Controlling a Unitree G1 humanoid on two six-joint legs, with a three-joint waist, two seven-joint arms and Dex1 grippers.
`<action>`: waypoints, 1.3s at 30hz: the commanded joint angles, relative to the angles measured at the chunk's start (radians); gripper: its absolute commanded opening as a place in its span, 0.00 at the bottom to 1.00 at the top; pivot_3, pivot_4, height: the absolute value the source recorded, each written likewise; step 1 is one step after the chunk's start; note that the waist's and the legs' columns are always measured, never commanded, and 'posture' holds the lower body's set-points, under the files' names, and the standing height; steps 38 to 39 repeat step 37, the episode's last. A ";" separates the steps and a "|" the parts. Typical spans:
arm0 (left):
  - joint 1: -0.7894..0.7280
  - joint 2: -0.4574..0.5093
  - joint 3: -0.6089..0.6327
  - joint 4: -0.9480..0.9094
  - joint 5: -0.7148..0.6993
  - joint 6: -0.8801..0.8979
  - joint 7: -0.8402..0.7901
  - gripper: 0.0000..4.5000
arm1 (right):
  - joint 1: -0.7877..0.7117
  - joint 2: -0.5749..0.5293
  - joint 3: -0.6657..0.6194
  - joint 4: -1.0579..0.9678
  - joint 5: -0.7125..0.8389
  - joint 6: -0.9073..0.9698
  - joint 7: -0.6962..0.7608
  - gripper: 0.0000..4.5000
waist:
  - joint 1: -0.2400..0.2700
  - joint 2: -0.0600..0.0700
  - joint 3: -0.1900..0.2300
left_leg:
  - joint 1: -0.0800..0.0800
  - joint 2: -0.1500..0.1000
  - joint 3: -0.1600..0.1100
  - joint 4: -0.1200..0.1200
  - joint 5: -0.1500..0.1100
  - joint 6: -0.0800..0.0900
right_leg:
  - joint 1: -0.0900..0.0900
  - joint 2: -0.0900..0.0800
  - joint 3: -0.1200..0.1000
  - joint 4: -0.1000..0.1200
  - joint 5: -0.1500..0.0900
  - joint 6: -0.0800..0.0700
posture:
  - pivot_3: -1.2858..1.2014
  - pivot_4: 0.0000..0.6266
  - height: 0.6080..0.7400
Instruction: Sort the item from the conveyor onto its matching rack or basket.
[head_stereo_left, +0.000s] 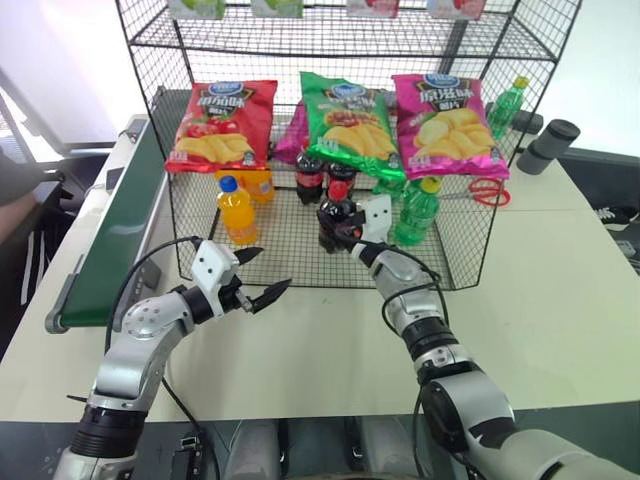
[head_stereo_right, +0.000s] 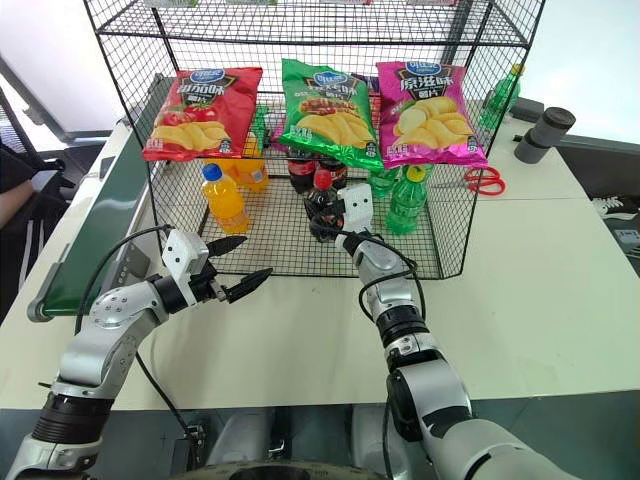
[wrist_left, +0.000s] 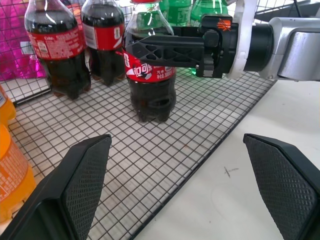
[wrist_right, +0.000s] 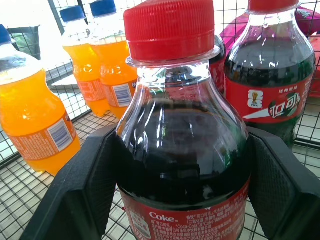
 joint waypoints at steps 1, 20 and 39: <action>0.004 0.005 0.007 -0.047 -0.003 0.002 0.005 1.00 | -0.028 0.008 -0.015 -0.022 0.009 -0.042 0.015 0.98 | 0.000 0.000 0.000 | 0.000 0.000 0.000 0.000 0.000 0.000 | 0.000 0.000 0.000 0.000 0.000 0.000 | 0.52 0.24 1.00; -0.014 0.058 0.055 -0.033 -0.025 0.064 -0.005 1.00 | 0.486 -0.383 -0.011 -0.783 0.061 0.203 0.251 0.98 | 0.004 0.002 0.000 | 0.001 0.000 -0.001 -0.001 0.000 0.000 | 0.001 -0.001 0.000 0.000 0.000 0.000 | 0.52 0.24 1.00; 0.000 0.117 0.115 0.031 -0.036 0.038 -0.075 1.00 | 0.757 -0.631 -0.234 -1.091 0.267 0.443 0.352 0.98 | 0.013 0.002 -0.001 | 0.004 0.000 0.000 0.000 0.000 0.000 | 0.005 0.000 0.000 -0.002 0.000 0.000 | 0.52 0.24 1.00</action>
